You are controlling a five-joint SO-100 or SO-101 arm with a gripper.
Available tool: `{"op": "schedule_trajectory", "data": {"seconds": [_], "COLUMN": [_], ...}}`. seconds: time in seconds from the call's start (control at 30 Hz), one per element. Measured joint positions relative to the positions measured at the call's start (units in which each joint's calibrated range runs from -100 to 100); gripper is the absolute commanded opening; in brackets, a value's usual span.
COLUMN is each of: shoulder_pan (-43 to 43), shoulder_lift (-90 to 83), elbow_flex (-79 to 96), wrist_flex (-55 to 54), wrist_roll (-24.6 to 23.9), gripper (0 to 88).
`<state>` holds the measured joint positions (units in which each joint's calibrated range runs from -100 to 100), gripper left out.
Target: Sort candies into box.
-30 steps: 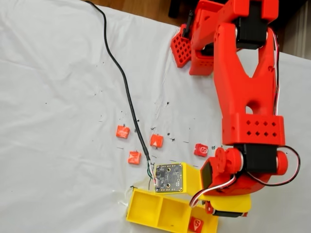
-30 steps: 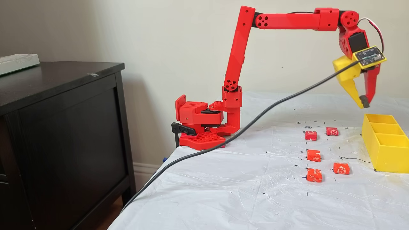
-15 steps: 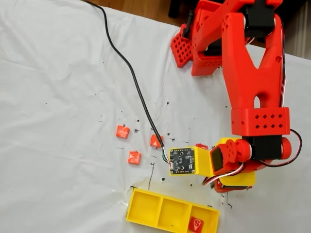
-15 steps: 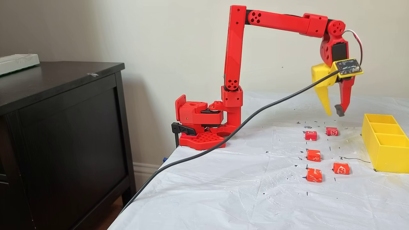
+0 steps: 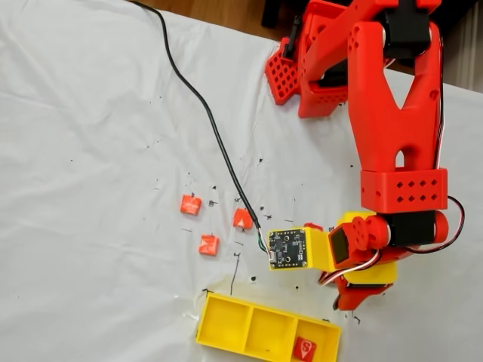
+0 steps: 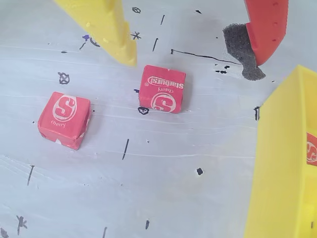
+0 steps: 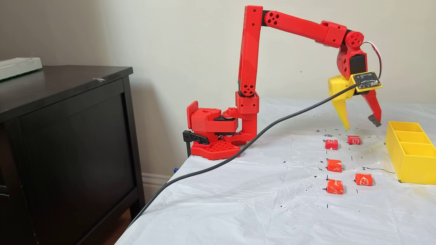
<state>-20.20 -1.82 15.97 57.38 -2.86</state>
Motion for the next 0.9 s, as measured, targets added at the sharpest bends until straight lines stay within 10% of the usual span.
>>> {"op": "schedule_trajectory", "data": {"seconds": [0.9], "shoulder_pan": [-0.16], "shoulder_lift": [5.69], "elbow_flex": [2.01], "wrist_flex": [-5.18], "wrist_roll": [0.0], "gripper": [24.0]}}
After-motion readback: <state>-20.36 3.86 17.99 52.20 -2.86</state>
